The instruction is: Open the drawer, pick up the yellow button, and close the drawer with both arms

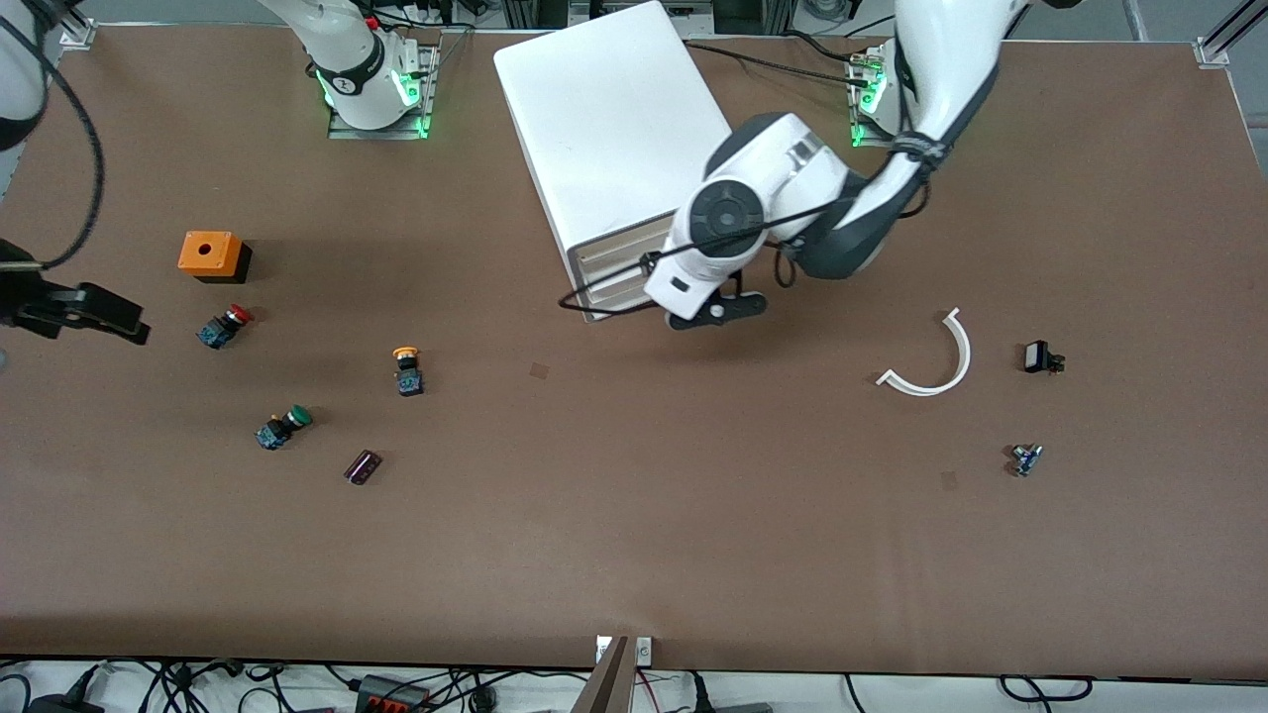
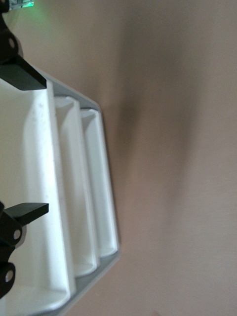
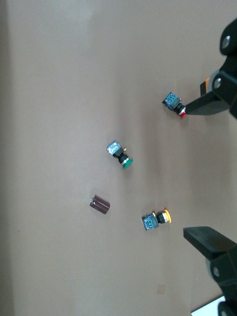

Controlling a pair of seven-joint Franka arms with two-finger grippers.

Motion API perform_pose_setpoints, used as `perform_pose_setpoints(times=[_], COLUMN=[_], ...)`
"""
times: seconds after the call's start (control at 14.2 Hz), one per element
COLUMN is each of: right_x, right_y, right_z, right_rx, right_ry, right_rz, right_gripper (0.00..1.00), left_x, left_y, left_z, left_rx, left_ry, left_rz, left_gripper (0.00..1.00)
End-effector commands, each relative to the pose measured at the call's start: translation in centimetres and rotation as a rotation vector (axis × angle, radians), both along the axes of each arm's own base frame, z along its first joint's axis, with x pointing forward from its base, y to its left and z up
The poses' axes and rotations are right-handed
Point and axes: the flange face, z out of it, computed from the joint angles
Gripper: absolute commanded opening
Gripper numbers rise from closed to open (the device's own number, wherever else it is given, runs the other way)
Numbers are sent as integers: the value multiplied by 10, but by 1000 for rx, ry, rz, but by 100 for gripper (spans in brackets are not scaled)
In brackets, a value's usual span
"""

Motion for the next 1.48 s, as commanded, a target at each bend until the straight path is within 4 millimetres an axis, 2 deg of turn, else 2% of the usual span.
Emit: perform_pose_setpoints(times=[0.0, 0.14, 0.28, 0.35, 0.57, 0.85, 0.99, 1.13, 1.27, 1.41], right_x=[-18, -19, -22, -29, -55, -59, -59, -59, -62, -70], right_y=[-3, -8, -6, -6, -1, -1, -1, -1, -3, -3], right_z=[11, 9, 3, 1, -9, -12, -9, -10, -9, -8], right_rx=[28, 29, 22, 24, 18, -8, -6, -4, -2, 2], right_ry=[1, 10, 41, 55, 18, 5, 5, 8, 25, 77], right_rz=[-1, 7, 22, 20, 29, 38, 40, 38, 37, 18], right_gripper=[100, 100, 100, 100, 100, 100, 100, 100, 100, 100], left_x=[28, 51, 66, 72, 80, 90, 85, 73, 65, 45], left_y=[52, 94, 123, 128, 146, 210, 239, 249, 282, 315], left_z=[42, 54, 59, 73, 86, 132, 150, 173, 191, 199], left_rx=[-9, -16, 51, 107, 189, 180, 190, 161, 143, 81], left_ry=[-80, -125, -189, -259, -307, -348, -319, -326, -325, -315], left_rz=[25, -13, -56, -84, -187, -303, -287, -252, -284, -320], left_gripper=[100, 100, 100, 100, 100, 100, 100, 100, 100, 100])
